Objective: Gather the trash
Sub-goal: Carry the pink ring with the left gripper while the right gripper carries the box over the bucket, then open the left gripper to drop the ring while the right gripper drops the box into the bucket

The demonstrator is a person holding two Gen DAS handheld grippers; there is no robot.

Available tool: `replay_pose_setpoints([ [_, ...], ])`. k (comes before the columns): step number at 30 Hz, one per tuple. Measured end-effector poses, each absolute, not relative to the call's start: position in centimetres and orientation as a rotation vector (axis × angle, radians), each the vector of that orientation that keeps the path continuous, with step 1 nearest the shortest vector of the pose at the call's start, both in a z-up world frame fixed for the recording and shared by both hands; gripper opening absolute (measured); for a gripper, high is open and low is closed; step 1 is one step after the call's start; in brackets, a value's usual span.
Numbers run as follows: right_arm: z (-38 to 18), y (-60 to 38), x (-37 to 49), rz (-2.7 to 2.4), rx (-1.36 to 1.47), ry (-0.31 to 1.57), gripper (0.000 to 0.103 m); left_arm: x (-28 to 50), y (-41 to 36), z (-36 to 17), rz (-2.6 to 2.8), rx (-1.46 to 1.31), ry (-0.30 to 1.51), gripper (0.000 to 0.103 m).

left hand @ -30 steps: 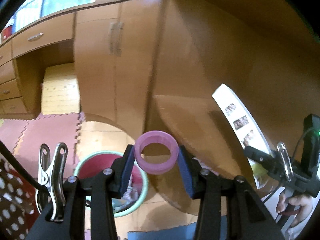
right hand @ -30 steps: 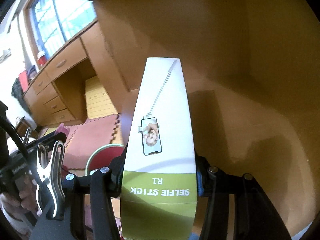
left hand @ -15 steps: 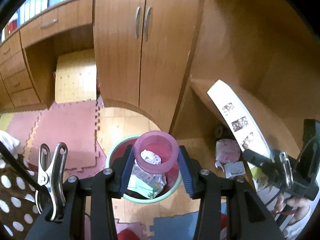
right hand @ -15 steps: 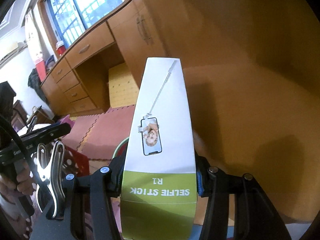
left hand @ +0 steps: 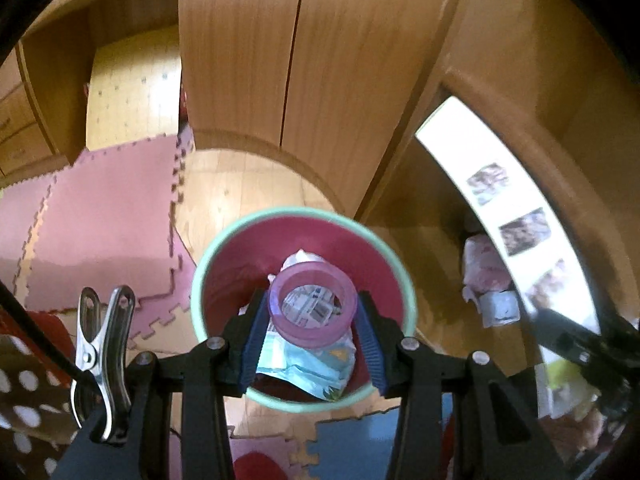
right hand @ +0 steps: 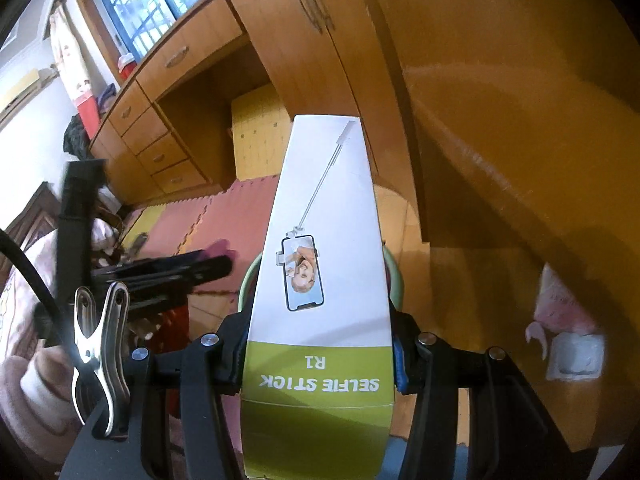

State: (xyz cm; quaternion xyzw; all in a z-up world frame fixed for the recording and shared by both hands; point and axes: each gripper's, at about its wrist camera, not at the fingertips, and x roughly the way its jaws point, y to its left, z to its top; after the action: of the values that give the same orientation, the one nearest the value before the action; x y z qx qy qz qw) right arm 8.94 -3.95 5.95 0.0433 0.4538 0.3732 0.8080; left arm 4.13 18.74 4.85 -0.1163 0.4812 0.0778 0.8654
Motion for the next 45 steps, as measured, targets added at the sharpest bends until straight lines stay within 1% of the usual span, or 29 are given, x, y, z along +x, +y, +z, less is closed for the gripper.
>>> replay_pose_setpoints([
  [4, 4.6, -2.9, 9.6, 0.792, 0.087, 1.015, 0.052, 5.7, 19.8, 1.9, 0.165, -0.27, 1.048, 0.045],
  [13, 1.7, -2.0, 10.5, 0.776, 0.078, 1.102, 0.052, 8.0, 21.6, -1.6, 0.205, -0.296, 1.117, 0.046],
  [16, 0.9, -1.2, 10.4, 0.782, 0.064, 1.134, 0.052, 8.2, 22.2, -2.3, 0.213, -0.346, 1.158, 0.049],
  [20, -0.4, -0.5, 10.3, 0.788, 0.068, 1.192, 0.052, 8.2, 22.8, -1.8, 0.216, -0.378, 1.151, 0.054],
  [28, -2.6, 2.8, 11.0, 0.754, 0.036, 1.306, 0.053, 7.4, 24.7, 1.2, 0.283, -0.45, 1.096, 0.055],
  [33, -6.1, 6.9, 12.0, 0.728, 0.062, 1.441, 0.053, 6.3, 26.6, 2.4, 0.331, -0.476, 1.096, 0.055],
  [39, -9.7, 11.9, 12.6, 0.697, -0.144, 1.489, 0.052, 5.3, 28.0, 2.5, 0.319, -0.54, 1.107, 0.055],
  [45, -14.6, 15.5, 13.6, 0.639, -0.257, 1.616, 0.052, 4.6, 29.5, 2.6, 0.342, -0.592, 1.089, 0.055],
])
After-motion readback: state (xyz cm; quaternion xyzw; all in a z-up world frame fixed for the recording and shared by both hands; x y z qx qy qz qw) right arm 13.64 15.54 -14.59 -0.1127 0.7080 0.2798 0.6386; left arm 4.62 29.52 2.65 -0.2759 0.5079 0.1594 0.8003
